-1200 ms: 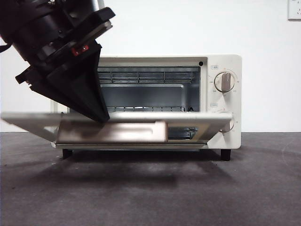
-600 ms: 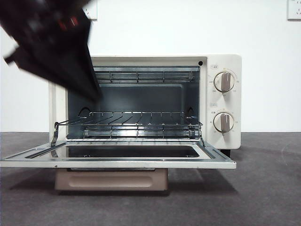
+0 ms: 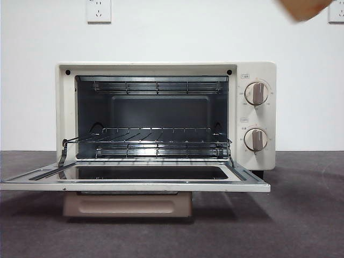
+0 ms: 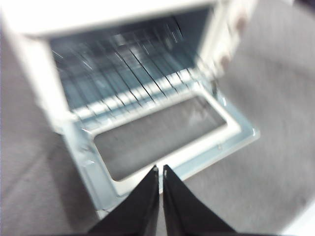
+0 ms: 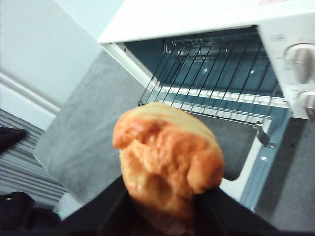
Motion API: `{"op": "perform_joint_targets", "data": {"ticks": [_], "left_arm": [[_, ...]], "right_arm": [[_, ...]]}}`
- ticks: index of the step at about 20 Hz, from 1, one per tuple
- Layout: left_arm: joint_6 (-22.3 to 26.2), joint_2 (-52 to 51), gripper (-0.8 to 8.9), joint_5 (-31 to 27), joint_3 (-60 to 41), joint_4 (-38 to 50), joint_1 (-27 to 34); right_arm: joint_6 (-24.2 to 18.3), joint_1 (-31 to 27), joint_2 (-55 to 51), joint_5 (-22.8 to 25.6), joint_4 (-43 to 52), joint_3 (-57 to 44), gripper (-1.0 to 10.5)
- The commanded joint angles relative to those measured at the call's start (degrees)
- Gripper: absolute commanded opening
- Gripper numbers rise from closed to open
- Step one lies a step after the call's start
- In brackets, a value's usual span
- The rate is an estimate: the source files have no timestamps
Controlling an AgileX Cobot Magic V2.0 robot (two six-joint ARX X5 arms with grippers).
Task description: The left arm flap open the oven, the right arm pick bread and place it into oven, the left arm flap close the oven
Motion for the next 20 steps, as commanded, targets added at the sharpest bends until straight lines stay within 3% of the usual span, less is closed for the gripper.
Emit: {"op": "perform_joint_targets", "data": {"ticks": [1, 4, 6, 14, 20], "left_arm": [[-3.7, -3.2, 0.16, -0.9, 0.8, -1.9, -0.5], [-6.2, -7.2, 0.16, -1.2, 1.3, -6.6, -0.5], [-6.7, -8.4, 0.16, -1.3, 1.8, -9.2, -0.5], [-7.9, -8.7, 0.16, -1.2, 2.0, -10.8, -0.5], [-8.5, -8.7, 0.17, -1.0, 2.0, -10.8, -0.5]], "right_arm": [[2.2, 6.4, 5.4, 6.1, 4.3, 0.3, 1.1], [2.4, 11.8, 12.9, 14.3, 11.3, 0.3, 1.0], [2.4, 12.8, 18.0, 17.1, 17.5, 0.3, 1.0], [4.3, 12.5, 35.5, 20.4, 37.3, 0.3, 1.0], [11.0, 11.6, 43.5, 24.6, 46.4, 0.3, 1.0]]}}
